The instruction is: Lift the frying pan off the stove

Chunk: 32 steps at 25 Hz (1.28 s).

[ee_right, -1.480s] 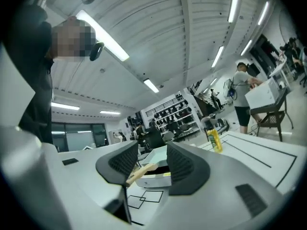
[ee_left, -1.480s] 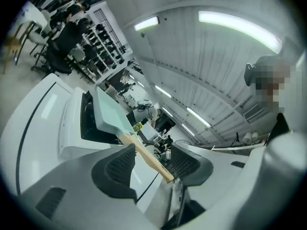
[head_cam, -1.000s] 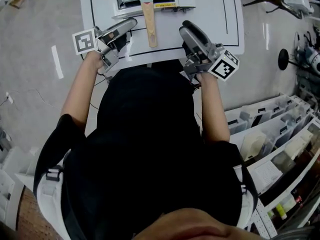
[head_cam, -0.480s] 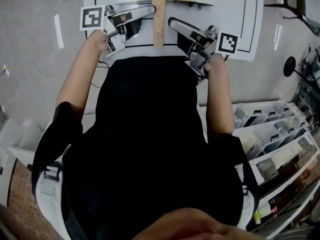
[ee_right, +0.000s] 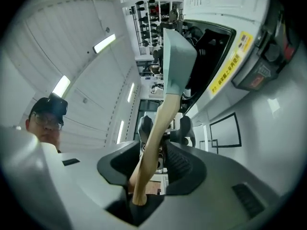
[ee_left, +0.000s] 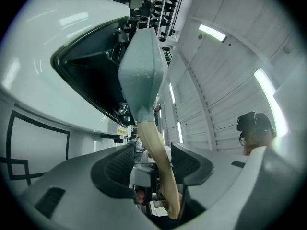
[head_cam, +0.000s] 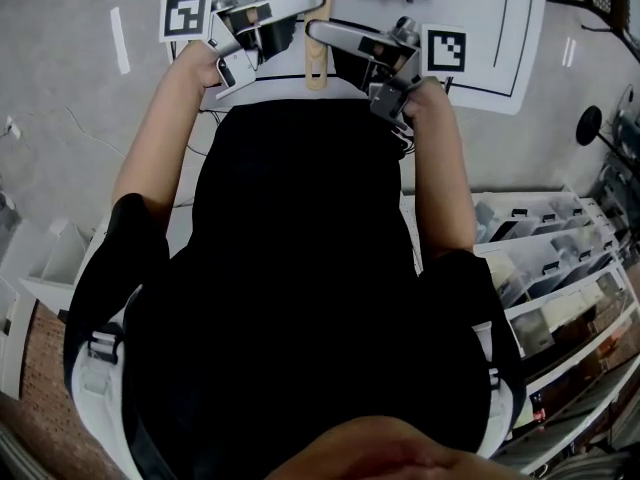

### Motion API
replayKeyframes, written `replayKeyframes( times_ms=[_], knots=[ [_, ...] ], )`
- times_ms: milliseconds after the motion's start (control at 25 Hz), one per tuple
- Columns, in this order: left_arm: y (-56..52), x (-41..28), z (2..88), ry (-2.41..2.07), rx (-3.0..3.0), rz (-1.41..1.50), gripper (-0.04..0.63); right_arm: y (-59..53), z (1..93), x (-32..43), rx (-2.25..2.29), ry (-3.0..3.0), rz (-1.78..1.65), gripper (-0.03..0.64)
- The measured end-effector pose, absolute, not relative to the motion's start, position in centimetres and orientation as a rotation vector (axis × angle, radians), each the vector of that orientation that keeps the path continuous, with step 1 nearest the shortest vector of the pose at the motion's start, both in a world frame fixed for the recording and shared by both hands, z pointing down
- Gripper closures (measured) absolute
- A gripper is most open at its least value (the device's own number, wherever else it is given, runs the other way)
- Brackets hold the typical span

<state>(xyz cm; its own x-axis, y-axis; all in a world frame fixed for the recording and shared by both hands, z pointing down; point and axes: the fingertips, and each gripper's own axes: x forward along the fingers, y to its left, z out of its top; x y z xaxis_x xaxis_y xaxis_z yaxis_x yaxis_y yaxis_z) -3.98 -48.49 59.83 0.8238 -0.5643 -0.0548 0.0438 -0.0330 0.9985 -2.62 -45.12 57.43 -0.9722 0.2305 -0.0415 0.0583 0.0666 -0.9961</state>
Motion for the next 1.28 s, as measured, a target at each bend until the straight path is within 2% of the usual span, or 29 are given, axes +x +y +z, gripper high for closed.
replayKeyframes(
  times_ms=[200, 240, 560, 960, 1280],
  knots=[
    [-48.7, -2.9, 59.4, -0.405, 1.53, -0.504, 0.369, -44.8, 57.0, -3.0, -0.337, -2.204, 2.001, 0.483],
    [-48.7, -2.9, 59.3, -0.391, 1.528, -0.511, 0.407, -44.8, 57.0, -3.0, -0.341, -2.204, 2.0, 0.482],
    [-48.7, -2.7, 58.9, -0.369, 1.52, -0.473, 0.44, -44.9, 56.8, -3.1, -0.336, -2.247, 1.967, 0.482],
    [-48.9, -3.3, 56.3, -0.379, 1.607, -0.424, 0.442, -45.5, 54.3, -3.3, -0.316, -2.364, 1.936, 0.476],
    [-45.8, -1.9, 50.4, -0.365, 1.713, -0.371, 0.437, -42.3, 48.7, -2.1, -0.315, -2.499, 1.798, 0.468]
  ],
)
